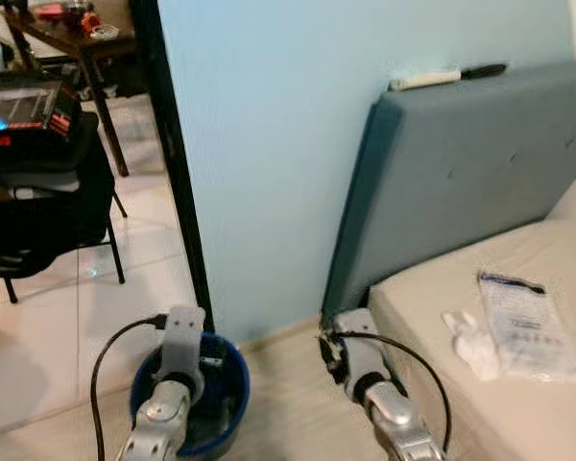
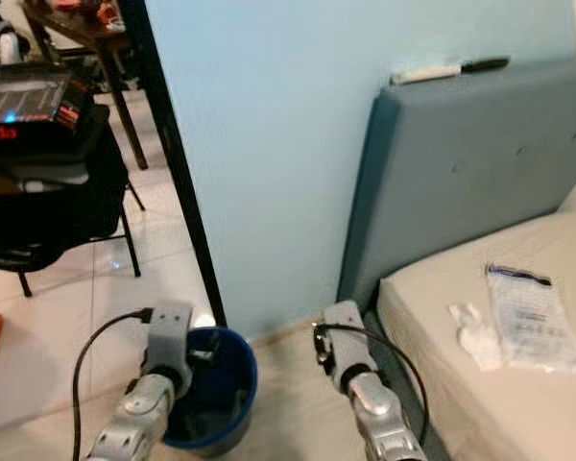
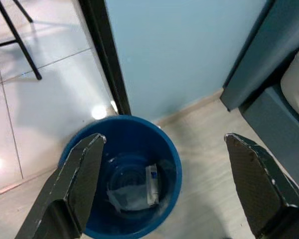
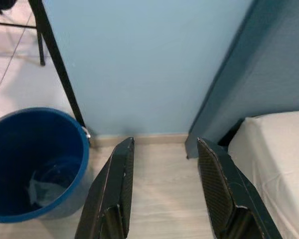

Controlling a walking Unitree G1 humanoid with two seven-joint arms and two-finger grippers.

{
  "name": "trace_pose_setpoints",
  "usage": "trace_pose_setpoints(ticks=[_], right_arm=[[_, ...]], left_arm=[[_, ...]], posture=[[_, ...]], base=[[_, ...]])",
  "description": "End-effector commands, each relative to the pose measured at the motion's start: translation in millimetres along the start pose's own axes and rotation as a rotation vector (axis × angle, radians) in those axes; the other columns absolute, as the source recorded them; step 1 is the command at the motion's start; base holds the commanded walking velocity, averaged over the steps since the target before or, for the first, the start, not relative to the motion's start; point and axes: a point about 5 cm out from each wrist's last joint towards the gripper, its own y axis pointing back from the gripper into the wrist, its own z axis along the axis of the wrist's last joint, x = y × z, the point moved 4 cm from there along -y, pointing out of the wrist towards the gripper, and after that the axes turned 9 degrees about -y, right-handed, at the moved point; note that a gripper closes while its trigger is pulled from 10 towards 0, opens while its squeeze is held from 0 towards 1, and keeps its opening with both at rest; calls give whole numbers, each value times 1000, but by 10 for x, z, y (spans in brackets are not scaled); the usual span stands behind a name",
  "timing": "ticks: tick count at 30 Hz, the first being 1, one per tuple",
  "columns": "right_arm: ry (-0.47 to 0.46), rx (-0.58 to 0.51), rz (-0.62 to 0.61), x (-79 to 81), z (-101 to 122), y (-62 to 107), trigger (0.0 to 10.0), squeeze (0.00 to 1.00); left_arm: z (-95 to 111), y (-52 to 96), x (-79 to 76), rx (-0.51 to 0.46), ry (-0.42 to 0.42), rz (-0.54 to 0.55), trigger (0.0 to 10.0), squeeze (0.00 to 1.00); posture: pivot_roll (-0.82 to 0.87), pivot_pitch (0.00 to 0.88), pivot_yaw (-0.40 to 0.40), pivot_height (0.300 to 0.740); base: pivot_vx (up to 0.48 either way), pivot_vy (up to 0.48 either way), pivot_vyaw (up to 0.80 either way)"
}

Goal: Clean up the room

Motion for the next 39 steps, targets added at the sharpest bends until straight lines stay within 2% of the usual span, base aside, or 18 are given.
trace_pose_setpoints(ticks=[1,14,16,23,31,34,39], right_arm=[[-9,28,4,8,-76,30,10000,0],[-8,32,6,-6,-70,31,10000,0],[-9,32,7,-2,-68,32,10000,0],[-12,34,8,-1,-70,37,10000,0],[-14,36,11,6,-75,41,10000,0],[-11,35,3,-7,-74,43,10000,0],[-26,29,-18,-47,-64,45,10000,0]], left_arm=[[-72,25,-26,26,-5,-8,10000,0],[-58,5,-32,29,-1,-15,10000,0],[-82,5,-60,45,34,-44,10000,0],[-89,13,-36,41,24,-40,10000,0],[-102,3,-20,49,-10,-31,10000,0],[-86,0,-34,36,-60,-34,10000,0],[-61,-10,-62,24,-56,-40,10000,0]], posture=[[-2,94,-36,738],[-6,95,-41,738],[-7,97,-41,738],[-8,101,-41,738],[-9,104,-40,738],[-9,104,-40,738],[-12,106,-38,738]], base=[[0,-454,0],[0,-440,0],[0,240,0],[0,480,0],[0,0,0],[0,0,0],[0,0,-346]])
